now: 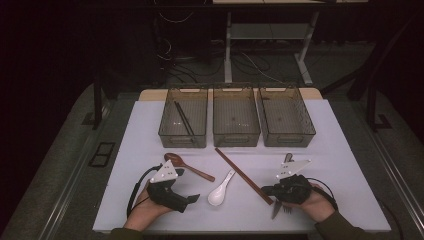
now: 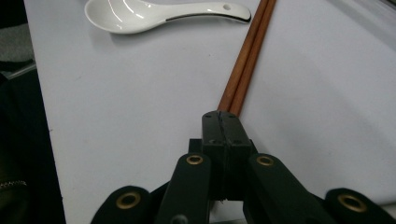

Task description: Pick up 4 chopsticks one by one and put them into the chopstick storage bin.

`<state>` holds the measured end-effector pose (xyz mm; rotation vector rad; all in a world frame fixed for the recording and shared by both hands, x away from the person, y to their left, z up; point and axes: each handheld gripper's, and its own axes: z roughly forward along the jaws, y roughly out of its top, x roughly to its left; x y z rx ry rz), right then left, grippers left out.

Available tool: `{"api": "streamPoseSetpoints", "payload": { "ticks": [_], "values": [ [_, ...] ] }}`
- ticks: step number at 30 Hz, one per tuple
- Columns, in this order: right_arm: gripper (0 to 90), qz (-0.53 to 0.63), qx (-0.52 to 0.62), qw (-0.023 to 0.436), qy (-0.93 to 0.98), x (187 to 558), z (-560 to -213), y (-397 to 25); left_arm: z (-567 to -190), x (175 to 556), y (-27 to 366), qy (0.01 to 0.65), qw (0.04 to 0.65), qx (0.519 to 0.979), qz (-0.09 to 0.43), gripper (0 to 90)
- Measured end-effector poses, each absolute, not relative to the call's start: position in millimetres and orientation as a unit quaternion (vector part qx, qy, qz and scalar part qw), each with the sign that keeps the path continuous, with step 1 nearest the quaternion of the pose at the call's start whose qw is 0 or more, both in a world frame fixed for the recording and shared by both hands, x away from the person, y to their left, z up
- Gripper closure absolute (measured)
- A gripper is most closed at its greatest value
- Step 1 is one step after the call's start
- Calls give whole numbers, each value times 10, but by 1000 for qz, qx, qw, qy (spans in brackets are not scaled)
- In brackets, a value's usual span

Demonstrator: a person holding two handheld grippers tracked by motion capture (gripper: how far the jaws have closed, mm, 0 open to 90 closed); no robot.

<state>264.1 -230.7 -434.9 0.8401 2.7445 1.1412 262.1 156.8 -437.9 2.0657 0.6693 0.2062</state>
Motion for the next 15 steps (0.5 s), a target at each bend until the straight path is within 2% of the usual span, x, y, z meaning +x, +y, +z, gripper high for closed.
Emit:
{"api": "streamPoseSetpoints", "payload": {
  "ticks": [15],
  "values": [
    [894, 355, 267, 21, 896, 2638, -4389, -2276, -4382, 2623, 1566, 271, 462, 840, 83, 0]
  ]
}}
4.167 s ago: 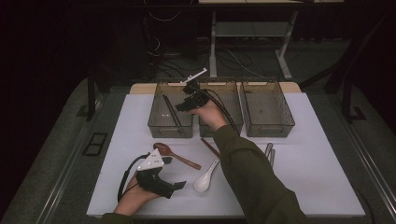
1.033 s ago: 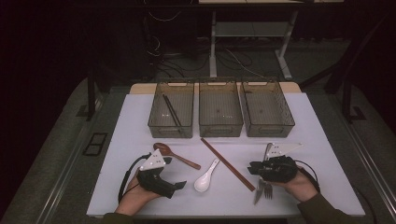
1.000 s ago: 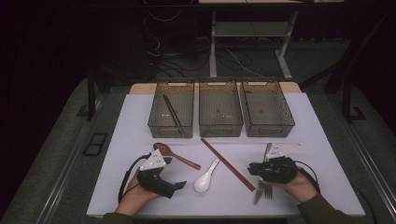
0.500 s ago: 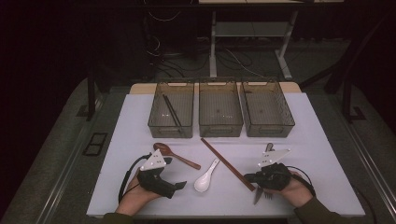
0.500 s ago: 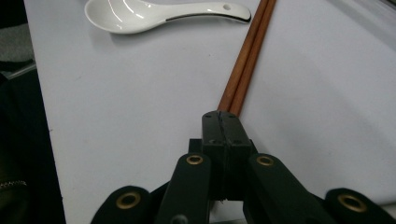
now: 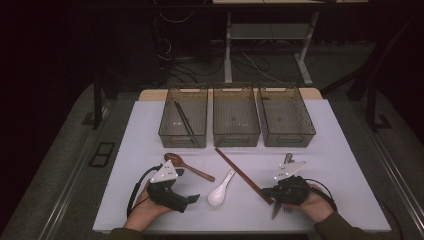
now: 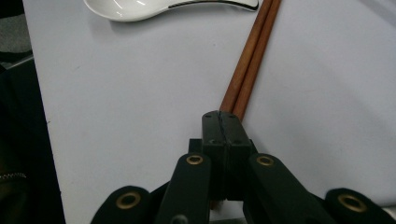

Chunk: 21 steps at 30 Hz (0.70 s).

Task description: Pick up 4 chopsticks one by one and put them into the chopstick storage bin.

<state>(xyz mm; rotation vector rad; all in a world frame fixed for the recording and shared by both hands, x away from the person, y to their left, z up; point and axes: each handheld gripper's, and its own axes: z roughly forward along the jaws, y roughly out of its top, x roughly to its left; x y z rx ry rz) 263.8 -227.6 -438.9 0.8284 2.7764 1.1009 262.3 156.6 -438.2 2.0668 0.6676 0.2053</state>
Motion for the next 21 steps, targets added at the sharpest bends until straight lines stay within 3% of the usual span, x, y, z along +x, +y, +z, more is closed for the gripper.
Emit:
{"api": "streamPoseSetpoints", "payload": {
  "ticks": [21],
  "values": [
    [893, 357, 285, 34, 889, 2677, -4359, -2354, -4381, 2622, 1570, 272, 462, 840, 84, 0]
  ]
}}
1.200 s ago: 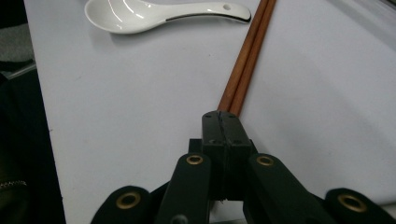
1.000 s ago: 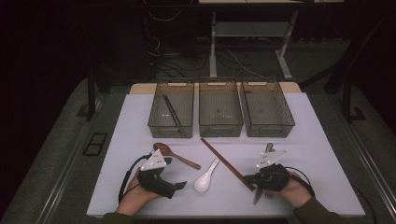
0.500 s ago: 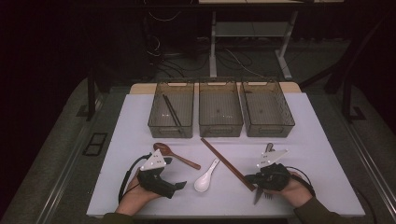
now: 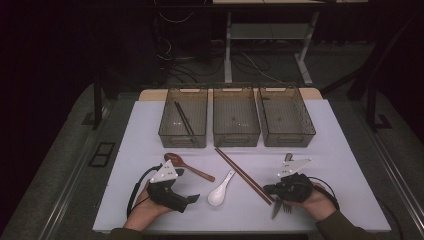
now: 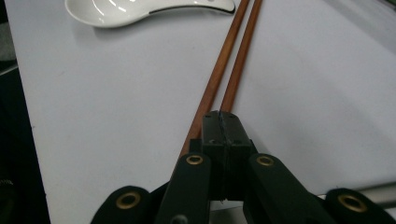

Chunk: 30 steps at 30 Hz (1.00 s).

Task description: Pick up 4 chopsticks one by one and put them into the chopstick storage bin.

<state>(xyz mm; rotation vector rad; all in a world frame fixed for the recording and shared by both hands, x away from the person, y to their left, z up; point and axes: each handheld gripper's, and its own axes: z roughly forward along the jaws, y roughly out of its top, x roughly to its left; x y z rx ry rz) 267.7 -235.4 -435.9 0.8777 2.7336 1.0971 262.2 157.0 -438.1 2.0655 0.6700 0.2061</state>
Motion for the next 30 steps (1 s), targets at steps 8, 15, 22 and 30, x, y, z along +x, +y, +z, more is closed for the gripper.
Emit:
{"api": "streamPoseSetpoints", "payload": {
  "ticks": [8, 15, 22, 30],
  "values": [
    [803, 371, 299, 34, 878, 2722, -4316, -2312, -4384, 2623, 1557, 272, 462, 840, 84, 0],
    [783, 360, 304, 41, 881, 2806, -4359, -2180, -4382, 2621, 1558, 272, 463, 840, 84, 0],
    [779, 344, 309, 49, 885, 2847, -4419, -2107, -4383, 2623, 1559, 271, 462, 840, 84, 0],
    [806, 333, 308, 66, 889, 2850, -4431, -2068, -4383, 2621, 1556, 271, 462, 840, 84, 0]
  ]
}}
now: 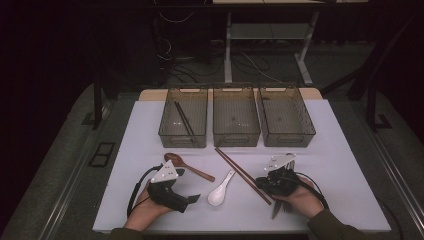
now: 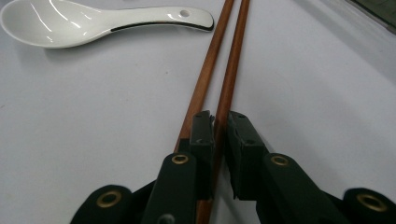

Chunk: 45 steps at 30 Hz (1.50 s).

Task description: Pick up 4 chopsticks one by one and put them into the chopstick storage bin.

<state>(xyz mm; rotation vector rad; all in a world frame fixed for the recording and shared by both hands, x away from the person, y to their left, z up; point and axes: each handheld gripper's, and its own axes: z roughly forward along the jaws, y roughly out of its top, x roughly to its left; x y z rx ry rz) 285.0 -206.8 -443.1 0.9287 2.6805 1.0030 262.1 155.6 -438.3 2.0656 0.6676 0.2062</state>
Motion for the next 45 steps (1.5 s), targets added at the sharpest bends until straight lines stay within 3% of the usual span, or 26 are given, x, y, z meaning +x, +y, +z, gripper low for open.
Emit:
{"api": "streamPoseSetpoints", "payload": {
  "ticks": [12, 45],
  "values": [
    [829, 322, 312, 89, 890, 2816, -4431, -2021, -4381, 2620, 1555, 271, 462, 841, 84, 0],
    [836, 389, 310, 86, 863, 2863, -4224, -2279, -4381, 2623, 1559, 271, 464, 839, 83, 0]
  ]
}}
